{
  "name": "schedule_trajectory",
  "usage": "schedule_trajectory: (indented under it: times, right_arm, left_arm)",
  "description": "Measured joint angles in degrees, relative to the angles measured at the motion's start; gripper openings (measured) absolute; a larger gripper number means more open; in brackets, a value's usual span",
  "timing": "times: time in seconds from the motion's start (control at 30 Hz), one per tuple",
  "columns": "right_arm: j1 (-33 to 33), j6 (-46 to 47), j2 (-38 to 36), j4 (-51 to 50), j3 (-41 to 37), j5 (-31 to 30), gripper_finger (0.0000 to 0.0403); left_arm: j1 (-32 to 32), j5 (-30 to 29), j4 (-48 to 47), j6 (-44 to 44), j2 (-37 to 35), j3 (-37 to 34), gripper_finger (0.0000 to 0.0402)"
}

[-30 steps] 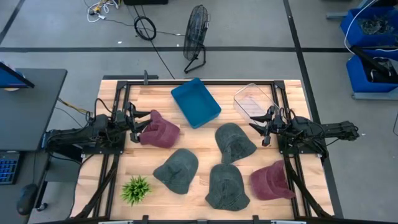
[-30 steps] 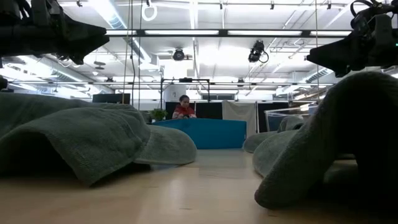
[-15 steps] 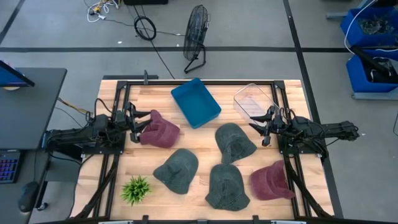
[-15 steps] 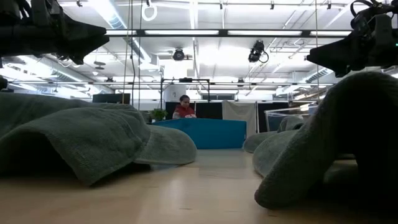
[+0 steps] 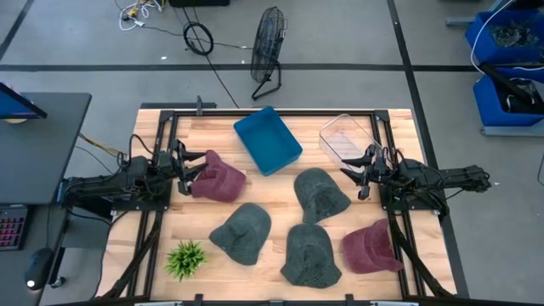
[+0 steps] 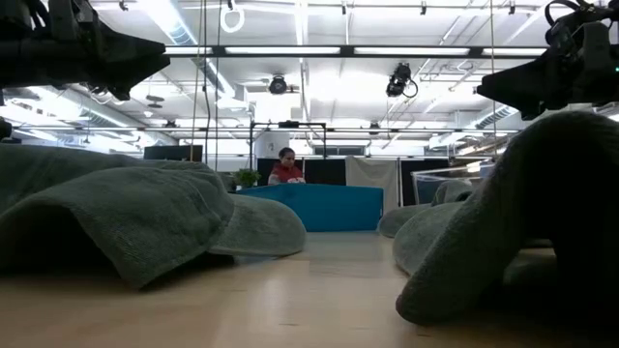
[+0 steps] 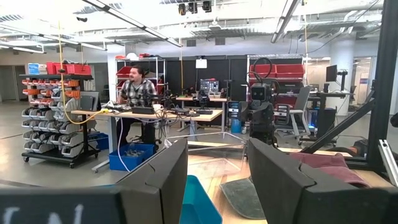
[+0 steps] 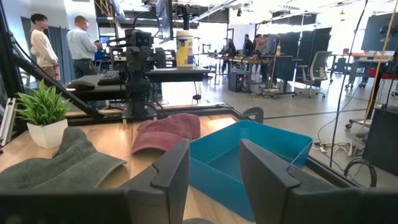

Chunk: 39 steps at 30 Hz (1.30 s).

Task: Pick & Place hat

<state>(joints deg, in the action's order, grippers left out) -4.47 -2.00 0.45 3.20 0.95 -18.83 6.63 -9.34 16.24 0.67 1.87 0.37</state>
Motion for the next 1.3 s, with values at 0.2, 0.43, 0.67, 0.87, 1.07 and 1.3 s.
schedule_trajectory:
  times: [0.2,0.43,0.67,0.87,1.07,1.3]
  right_arm:
    - [-0.01,0.0,0.01,0.0,-0.01,0.01,0.0146]
    - [0.0,0.0,0.02,-0.02,0.0,0.0,0.0146]
    - [-0.02,-0.02,0.02,0.0,0.0,0.0,0.0146]
    - [-0.02,-0.01,0.02,0.0,-0.01,0.01,0.0146]
    - [-0.02,0.0,0.0,-0.01,0.0,0.0,0.0146]
    - [0.0,0.49,0.02,1.13,-0.02,-0.08,0.0146]
  left_arm:
    - [0.0,0.0,0.01,0.0,0.0,0.01,0.0172]
    - [0.0,0.02,0.0,0.0,0.0,0.01,0.0172]
    - [0.0,0.0,0.01,0.0,0.0,-0.01,0.0172]
    - [0.0,0.0,1.55,0.15,0.0,0.0,0.0172]
    - [0.0,-1.04,6.23,4.92,0.0,0.0,0.0172]
    - [0.0,0.02,12.91,1.37,-0.02,0.14,0.0172]
